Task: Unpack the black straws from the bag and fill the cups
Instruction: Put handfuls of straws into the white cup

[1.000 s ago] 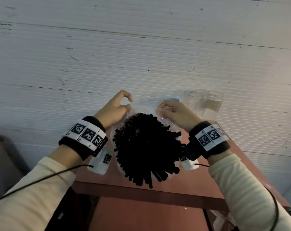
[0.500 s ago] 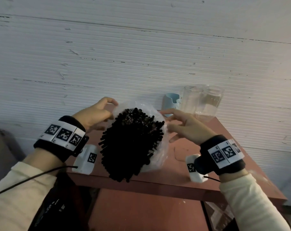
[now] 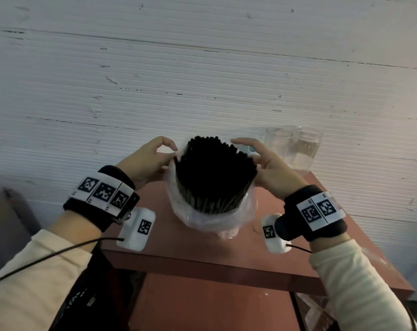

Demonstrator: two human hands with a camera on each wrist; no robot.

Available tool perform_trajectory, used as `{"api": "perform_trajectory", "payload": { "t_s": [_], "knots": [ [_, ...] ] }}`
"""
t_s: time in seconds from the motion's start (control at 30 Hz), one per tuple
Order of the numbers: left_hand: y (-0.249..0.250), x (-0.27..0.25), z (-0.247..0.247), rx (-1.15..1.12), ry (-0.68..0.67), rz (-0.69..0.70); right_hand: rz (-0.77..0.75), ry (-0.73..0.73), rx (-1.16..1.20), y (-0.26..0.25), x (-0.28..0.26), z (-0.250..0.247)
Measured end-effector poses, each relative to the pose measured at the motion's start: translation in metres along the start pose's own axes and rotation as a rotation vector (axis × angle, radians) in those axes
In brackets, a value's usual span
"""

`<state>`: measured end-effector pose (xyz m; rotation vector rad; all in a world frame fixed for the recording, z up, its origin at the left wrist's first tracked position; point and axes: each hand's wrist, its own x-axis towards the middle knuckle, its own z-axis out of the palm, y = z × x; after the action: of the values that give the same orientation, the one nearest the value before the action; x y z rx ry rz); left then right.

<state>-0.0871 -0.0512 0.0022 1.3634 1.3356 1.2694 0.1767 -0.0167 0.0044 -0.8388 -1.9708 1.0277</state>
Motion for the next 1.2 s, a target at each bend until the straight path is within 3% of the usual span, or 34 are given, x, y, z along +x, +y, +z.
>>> {"api": "perform_trajectory", "payload": {
  "t_s": [0.13,0.27,0.4,0.5,0.53,0.73,0.87,1.07,1.2],
  "knots": [
    [0.012,0.003,0.002,-0.176,-0.009,0.015,-0.004,0.191,0.041,0.003,0.008,-0.009],
    [0.001,-0.001,0.005,-0.349,-0.196,-0.003,0.136,0.301,0.108,0.009,0.003,-0.009],
    [-0.011,-0.002,0.010,-0.236,-0.355,0.047,0.210,0.399,0.205,0.004,0.005,-0.003],
    [-0.015,0.004,0.015,-0.085,-0.351,0.086,0.231,0.318,0.569,0.003,0.006,-0.002],
    [-0.017,0.006,0.016,-0.036,-0.322,0.098,0.223,0.275,0.579,0.005,0.006,-0.002],
    [-0.026,0.004,0.021,0.108,-0.174,0.156,0.240,0.079,-0.314,0.016,-0.004,0.010],
    [-0.029,0.003,0.025,0.104,-0.132,0.101,0.215,0.071,-0.313,0.004,-0.009,0.006],
    [-0.036,0.018,0.018,0.231,-0.024,0.067,0.058,0.268,-0.119,-0.021,-0.002,-0.006],
    [-0.038,0.021,0.018,0.219,0.021,0.025,-0.007,0.161,-0.274,-0.033,0.008,0.006]
  ]
}}
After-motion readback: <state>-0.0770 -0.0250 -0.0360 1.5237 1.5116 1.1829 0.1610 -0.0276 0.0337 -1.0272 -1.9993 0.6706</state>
